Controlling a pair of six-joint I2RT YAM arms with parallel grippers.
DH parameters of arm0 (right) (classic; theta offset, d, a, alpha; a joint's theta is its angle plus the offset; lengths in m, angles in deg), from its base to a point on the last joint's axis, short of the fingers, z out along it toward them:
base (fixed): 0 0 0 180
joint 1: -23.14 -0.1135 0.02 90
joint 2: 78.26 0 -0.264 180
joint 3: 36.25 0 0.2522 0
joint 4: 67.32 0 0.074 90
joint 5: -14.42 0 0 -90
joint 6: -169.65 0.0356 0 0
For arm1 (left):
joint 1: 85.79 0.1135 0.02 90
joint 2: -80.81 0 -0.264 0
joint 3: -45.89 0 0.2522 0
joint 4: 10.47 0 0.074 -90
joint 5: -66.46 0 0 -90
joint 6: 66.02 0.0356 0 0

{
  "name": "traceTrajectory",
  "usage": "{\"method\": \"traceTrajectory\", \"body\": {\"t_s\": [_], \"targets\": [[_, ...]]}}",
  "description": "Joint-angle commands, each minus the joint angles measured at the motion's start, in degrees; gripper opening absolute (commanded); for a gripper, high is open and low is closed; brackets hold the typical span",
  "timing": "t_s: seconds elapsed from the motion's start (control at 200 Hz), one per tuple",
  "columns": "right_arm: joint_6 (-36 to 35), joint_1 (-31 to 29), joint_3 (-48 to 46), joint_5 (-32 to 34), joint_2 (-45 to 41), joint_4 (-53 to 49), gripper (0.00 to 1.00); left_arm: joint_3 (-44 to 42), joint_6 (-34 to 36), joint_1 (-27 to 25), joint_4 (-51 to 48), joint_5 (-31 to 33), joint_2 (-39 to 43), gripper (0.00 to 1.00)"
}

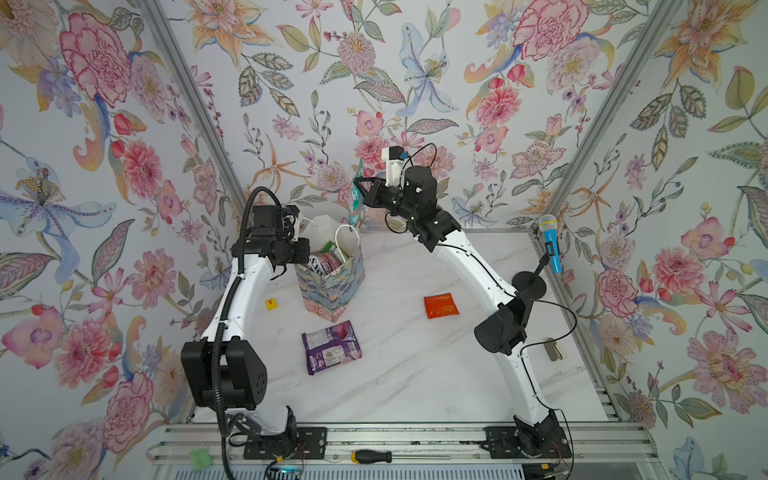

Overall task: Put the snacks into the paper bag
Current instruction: 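Carry the teal packet above the bag opening with the right gripper, then lower the teal packet into the bag and open the right gripper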

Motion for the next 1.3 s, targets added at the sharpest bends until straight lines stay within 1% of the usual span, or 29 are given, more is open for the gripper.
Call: {"method": "traceTrajectory", "body": {"t_s": [0.0, 0.215, 0.4, 0.515, 0.706, 0.906, 1.081, 1.131, 1.186, 1.216, 1.261, 1.296], "targets": [[0.7, -1.2, 2.6, -2.1, 0.5, 5.0, 0.0, -0.8, 0.5, 0.5, -0.4, -1.6, 1.5, 0.22], [-1.9, -3.0, 2.5, -4.3, -1.1, 3.2, 0.0, -0.7, 0.5, 0.5, -0.5, -1.6, 1.2, 0.22], [-2.4, -4.4, 2.0, -7.1, -2.3, 0.3, 0.0, -0.6, 0.6, 0.5, -0.6, -1.4, 1.2, 0.22], [-4.4, -5.5, 0.6, -7.4, -3.8, -2.0, 0.0, -0.5, 0.6, 0.5, -0.6, -1.3, 1.1, 0.22], [-8.0, -6.9, -5.0, -4.8, -7.7, -4.8, 0.0, -0.5, 0.6, 0.6, -0.7, -1.3, 1.2, 0.22], [-8.6, -7.2, -11.8, -3.1, -10.8, -5.2, 0.0, -0.5, 0.7, 0.7, -0.7, -1.3, 1.1, 0.22], [-9.0, -7.3, -15.5, -1.0, -11.5, -5.3, 0.0, -0.5, 0.7, 0.7, -0.7, -1.4, 1.1, 0.22], [-8.9, -7.1, -15.5, -0.7, -11.3, -5.6, 0.07, -0.4, 0.7, 0.8, -0.7, -1.5, 0.9, 0.22], [-8.5, -6.9, -15.1, -0.6, -10.9, -5.8, 0.24, -0.5, 0.7, 0.8, -0.7, -1.4, 1.0, 0.22], [-8.3, -6.5, -14.8, -0.7, -10.8, -5.9, 0.31, -0.5, 0.7, 0.8, -0.8, -1.5, 0.9, 0.22], [-8.1, -6.2, -14.0, -0.5, -10.6, -6.2, 0.38, -0.5, 0.7, 0.8, -0.8, -1.5, 1.1, 0.22], [-8.2, -6.0, -13.3, -0.3, -10.6, -6.5, 0.41, -0.6, 0.7, 0.8, -0.8, -1.4, 1.1, 0.22]]}}
